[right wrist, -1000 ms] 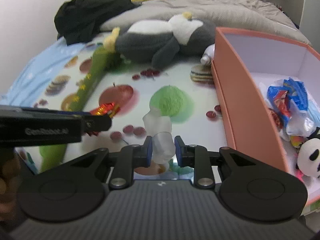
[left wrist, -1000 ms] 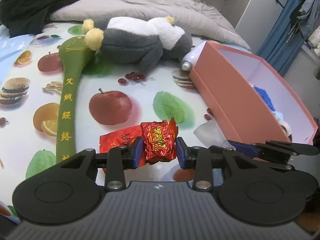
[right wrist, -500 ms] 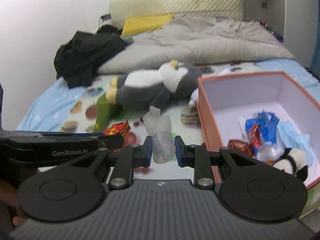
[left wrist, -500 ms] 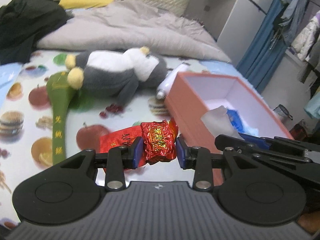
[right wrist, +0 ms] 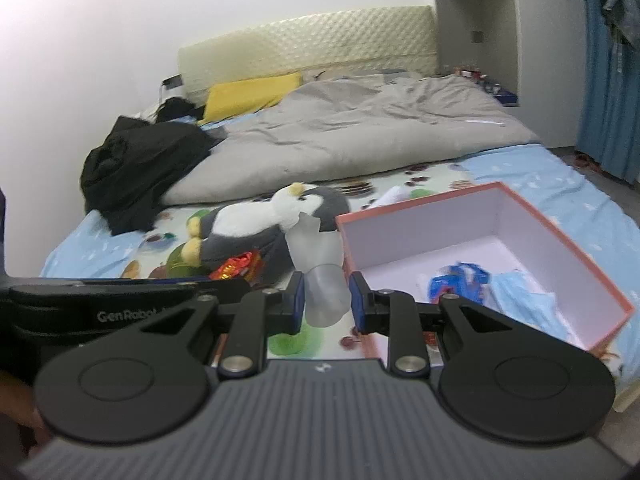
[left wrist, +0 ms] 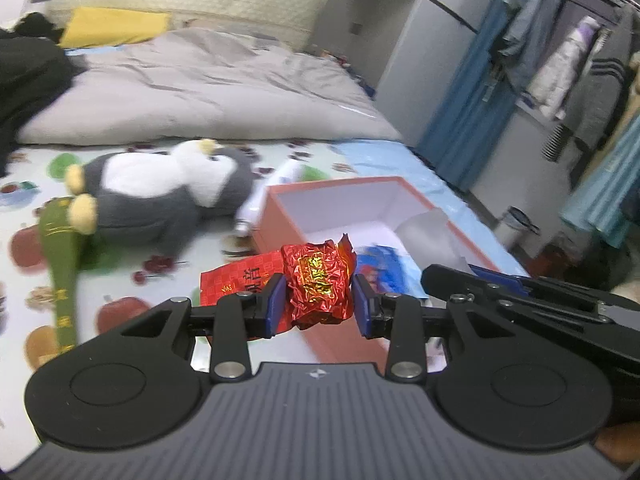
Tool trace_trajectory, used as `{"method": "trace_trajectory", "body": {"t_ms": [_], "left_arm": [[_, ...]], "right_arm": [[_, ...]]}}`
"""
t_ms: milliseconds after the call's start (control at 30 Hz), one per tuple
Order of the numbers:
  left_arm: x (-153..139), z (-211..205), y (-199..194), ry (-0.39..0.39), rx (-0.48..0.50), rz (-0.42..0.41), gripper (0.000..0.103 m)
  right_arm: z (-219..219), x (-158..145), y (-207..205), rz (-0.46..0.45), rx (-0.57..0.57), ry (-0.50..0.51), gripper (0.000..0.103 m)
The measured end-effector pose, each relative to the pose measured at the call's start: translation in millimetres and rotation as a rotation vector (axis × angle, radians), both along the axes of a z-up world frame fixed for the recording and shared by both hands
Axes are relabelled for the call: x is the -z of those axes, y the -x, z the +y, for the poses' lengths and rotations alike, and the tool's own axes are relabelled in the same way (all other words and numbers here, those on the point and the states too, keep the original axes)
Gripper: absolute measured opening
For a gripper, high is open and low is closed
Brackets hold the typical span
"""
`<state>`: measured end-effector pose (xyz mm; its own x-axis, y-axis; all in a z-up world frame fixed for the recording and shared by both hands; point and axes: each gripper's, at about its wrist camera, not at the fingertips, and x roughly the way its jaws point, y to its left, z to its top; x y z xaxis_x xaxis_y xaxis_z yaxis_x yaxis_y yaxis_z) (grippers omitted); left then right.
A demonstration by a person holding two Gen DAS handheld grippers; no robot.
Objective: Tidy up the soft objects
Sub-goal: 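Carry the red candy packet with the left tool while the right carries the cup over the box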
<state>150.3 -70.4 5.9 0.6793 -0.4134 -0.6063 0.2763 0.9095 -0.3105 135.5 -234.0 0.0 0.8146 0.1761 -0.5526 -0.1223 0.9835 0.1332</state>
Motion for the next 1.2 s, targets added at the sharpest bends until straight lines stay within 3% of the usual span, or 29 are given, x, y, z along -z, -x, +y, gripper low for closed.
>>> {"method": "trace_trajectory", "body": {"t_ms": [267,433,867,1200], "left_arm": [[-10,-53,-15,0.02,0.124,0.004,0.041],[-2,-89,-40,0.007,0.175,0.029,0.041],[41,-146,-120,-0.039,0.241,0.127,0.042],[88,-165,-178,-0.076,0.255,0.221,0.042]], "right_arm": [[-44,-5,6,0.017,0.116,-0.016,0.028],[-69,4,-4,0.054,0.172,-0.019,0.028],[-117,42,-58,0.195,0.239,-0.05,0.029],[-137,79,-110,0.293,0.244,-0.07,0.029]]}}
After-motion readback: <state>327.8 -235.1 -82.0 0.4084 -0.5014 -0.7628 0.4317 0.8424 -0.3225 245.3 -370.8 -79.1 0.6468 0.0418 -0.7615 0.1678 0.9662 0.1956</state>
